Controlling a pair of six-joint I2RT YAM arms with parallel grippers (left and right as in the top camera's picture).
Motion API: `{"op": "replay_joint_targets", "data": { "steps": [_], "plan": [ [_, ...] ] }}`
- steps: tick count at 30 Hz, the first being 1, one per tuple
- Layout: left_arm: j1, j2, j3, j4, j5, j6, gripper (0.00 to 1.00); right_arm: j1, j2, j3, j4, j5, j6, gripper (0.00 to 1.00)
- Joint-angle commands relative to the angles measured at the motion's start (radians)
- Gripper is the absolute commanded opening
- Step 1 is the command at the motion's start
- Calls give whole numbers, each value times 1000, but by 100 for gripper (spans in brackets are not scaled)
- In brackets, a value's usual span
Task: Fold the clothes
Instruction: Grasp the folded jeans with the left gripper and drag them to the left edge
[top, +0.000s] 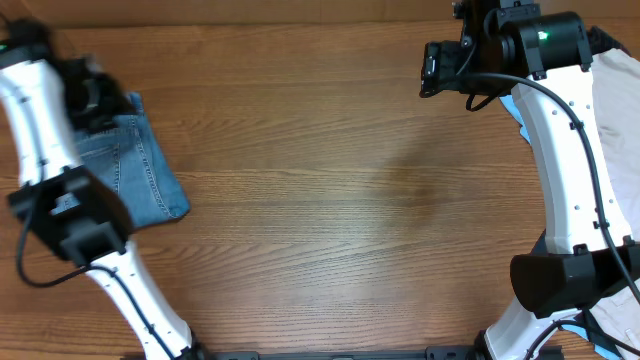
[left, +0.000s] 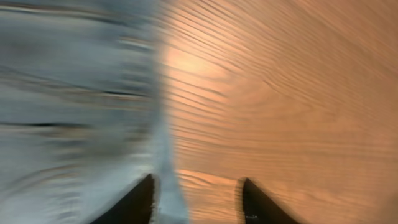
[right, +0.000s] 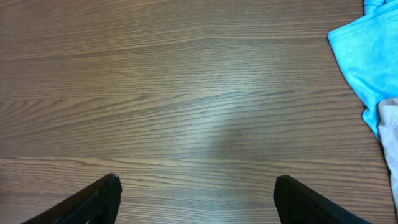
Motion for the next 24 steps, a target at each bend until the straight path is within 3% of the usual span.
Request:
{"op": "replay_joint_targets", "data": {
  "steps": [1, 3, 12, 24],
  "plan": [
    [-122, -32, -76, -22, -58, 5, 17, -2, -11, 9, 2, 10, 3, 82],
    [-164, -32, -127, -26, -134, -40, 4, -2, -11, 9, 1, 10, 3, 82],
    [-208, -32, -404, -34, -266, -148, 4, -4, -11, 9, -20, 22, 3, 82],
    [-54, -43, -505, -18, -494, -231, 4, -4, -11, 9, -23, 26, -1, 83]
  ]
}}
